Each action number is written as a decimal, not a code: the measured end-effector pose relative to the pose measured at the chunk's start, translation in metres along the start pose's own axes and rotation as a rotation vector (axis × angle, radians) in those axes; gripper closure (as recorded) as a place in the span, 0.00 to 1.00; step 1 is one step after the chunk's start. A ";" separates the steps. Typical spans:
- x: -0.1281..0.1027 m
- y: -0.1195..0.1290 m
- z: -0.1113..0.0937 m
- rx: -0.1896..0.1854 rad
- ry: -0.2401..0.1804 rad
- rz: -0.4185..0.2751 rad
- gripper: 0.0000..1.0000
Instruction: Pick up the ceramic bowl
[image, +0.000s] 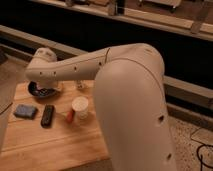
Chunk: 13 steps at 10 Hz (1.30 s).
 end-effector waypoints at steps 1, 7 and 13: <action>-0.004 0.002 0.004 0.000 -0.005 0.002 0.35; -0.043 0.048 0.067 0.028 -0.042 -0.156 0.35; -0.054 0.012 0.073 0.199 -0.052 -0.138 0.35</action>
